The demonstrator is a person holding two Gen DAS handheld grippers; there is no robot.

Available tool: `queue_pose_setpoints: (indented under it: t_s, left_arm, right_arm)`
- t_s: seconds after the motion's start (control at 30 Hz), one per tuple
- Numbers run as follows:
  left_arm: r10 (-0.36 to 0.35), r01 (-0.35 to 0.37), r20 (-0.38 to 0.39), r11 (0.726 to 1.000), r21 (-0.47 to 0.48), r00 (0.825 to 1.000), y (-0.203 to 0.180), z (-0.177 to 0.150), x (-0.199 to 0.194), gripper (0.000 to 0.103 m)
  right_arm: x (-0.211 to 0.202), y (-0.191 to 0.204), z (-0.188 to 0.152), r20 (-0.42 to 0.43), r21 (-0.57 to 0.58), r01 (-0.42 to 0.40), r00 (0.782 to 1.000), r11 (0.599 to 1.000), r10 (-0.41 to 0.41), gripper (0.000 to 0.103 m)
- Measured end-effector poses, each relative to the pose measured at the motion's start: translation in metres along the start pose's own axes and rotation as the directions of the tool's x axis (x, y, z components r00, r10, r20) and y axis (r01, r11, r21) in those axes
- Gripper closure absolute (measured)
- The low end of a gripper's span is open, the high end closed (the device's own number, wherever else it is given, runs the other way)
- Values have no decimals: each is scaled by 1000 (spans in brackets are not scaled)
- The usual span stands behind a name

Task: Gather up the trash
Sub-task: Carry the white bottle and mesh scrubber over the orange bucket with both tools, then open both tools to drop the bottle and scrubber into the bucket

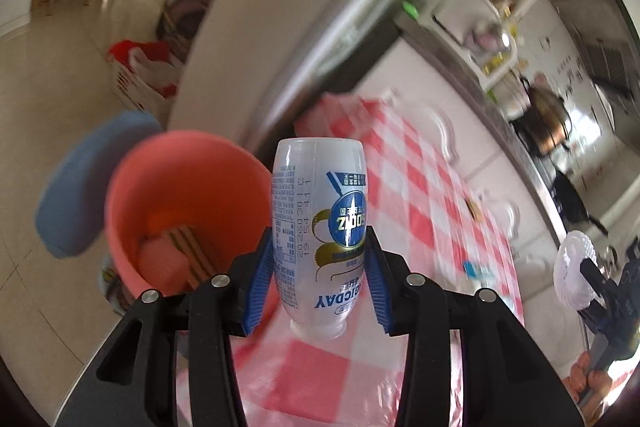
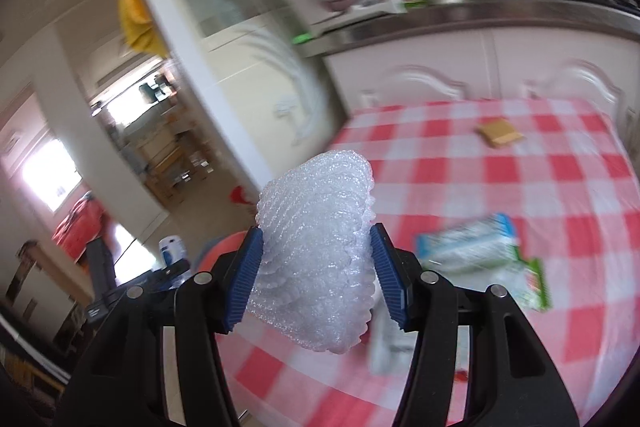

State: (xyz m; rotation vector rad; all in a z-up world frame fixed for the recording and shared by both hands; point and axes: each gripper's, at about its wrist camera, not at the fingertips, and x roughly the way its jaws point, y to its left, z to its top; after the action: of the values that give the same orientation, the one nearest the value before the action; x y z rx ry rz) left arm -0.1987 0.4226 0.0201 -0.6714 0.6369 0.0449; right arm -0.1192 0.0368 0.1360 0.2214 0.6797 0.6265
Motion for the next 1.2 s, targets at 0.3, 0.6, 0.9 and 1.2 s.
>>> queue_pose_setpoints:
  t_s: [0.3, 0.6, 0.9, 1.2]
  left_arm:
    - [54, -46, 139, 997, -59, 989, 30, 38, -36, 59]
    - [70, -55, 168, 994, -92, 983, 47, 49, -39, 59]
    - [94, -78, 116, 988, -131, 989, 65, 43, -10, 59]
    - [118, -114, 16, 981, -156, 993, 83, 27, 28, 59]
  right_arm:
    - [62, 74, 24, -64, -112, -168, 985, 979, 162, 46]
    - [126, 129, 33, -143, -174, -268, 959, 948, 245, 46]
    - [204, 155, 12, -277, -211, -269, 938, 940, 207, 46]
    - [256, 162, -8, -355, -227, -239, 923, 944, 148, 40]
